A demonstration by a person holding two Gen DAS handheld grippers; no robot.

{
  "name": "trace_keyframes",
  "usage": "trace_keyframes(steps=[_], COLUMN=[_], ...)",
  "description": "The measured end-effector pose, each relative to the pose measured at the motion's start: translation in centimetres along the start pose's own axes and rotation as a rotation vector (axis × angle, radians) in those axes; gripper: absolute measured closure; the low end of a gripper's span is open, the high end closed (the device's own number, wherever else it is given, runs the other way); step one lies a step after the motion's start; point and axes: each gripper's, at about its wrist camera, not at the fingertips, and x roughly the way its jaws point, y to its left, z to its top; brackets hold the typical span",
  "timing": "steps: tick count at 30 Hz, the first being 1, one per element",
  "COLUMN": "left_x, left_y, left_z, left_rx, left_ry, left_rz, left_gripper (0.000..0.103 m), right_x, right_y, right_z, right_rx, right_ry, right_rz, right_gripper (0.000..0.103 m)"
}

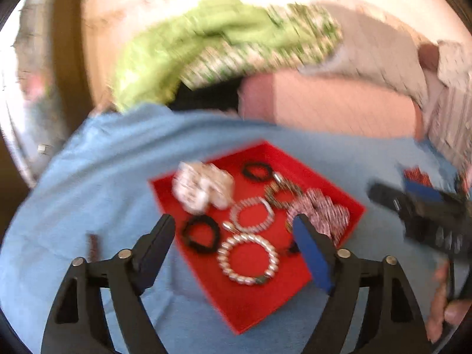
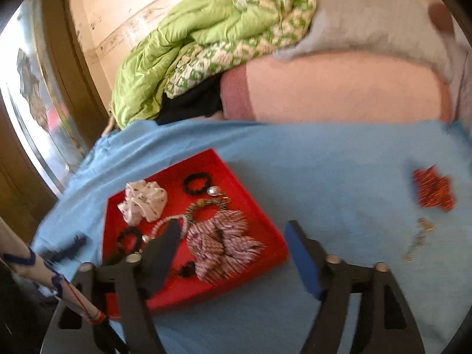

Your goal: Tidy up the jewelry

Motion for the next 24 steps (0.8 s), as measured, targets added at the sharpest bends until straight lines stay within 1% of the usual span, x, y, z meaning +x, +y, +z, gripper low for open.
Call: trace_keyframes(steps=[1, 3, 4, 5, 7, 8, 9, 13, 16, 18, 21, 24], left_x=[-1.4, -3.8, -5.0, -6.0, -7.9, -8.6, -9.3, -11.5, -12.9, -13.4, -13.4, -13.0], left_y=[0.4, 1.1, 1.4, 1.5, 1.4, 1.4, 1.4, 1.4, 1.3, 1.3, 1.6, 1.3], left_z=[0.0, -0.3, -0.6, -1.0, -2.3, -2.9, -3.7, -7.1, -8.7, -9.3, -9.7, -9.7], left_rx=[-0.022, -0.058, -0.071, -0.074, -0.061, -0.055, -0.049, -0.062, -0.062, -0.065, -0.078, -0.059], left_ry=[-0.026, -0.063, -0.081, -0.090, -0.077, -0.071, -0.060, -0.003, -0.015, -0.035, -0.030, -0.022], left_rz=[0.015, 0.053, 0.080, 0.108, 0.185, 0.207, 0.228, 0.239, 0.298, 0.326, 0.345, 0.375], left_gripper=[0.013, 0.004, 0.002, 0.002, 0.002, 0.002, 0.001, 0.000, 0.000, 0.000, 0.000, 0.000], right_x=[-0.9, -3.4, -4.2, -5.4, -7.7, -9.0, -9.6, -12.2, -13.6, -14.2, -14.8, -15.0], right_y=[0.3, 1.3, 1.5, 1.9, 2.4, 2.8, 3.0, 3.9, 4.1, 4.0, 4.1, 4.1], right_z=[-0.2, -1.0, -1.4, -2.0, -3.4, -4.4, -5.1, -8.0, -9.7, -10.6, -11.4, -11.9], right_rx=[-0.022, -0.092, -0.111, -0.133, -0.168, -0.187, -0.199, -0.276, -0.297, -0.297, -0.309, -0.323], right_ry=[-0.011, -0.036, -0.044, -0.054, -0.071, -0.076, -0.080, -0.080, -0.080, -0.073, -0.069, -0.065], right_rz=[-0.020, -0.076, -0.094, -0.113, -0.133, -0.143, -0.149, -0.178, -0.187, -0.186, -0.186, -0.197], right_gripper=[0.014, 0.011, 0.009, 0.008, 0.005, 0.003, 0.002, 0.002, 0.002, 0.002, 0.002, 0.002])
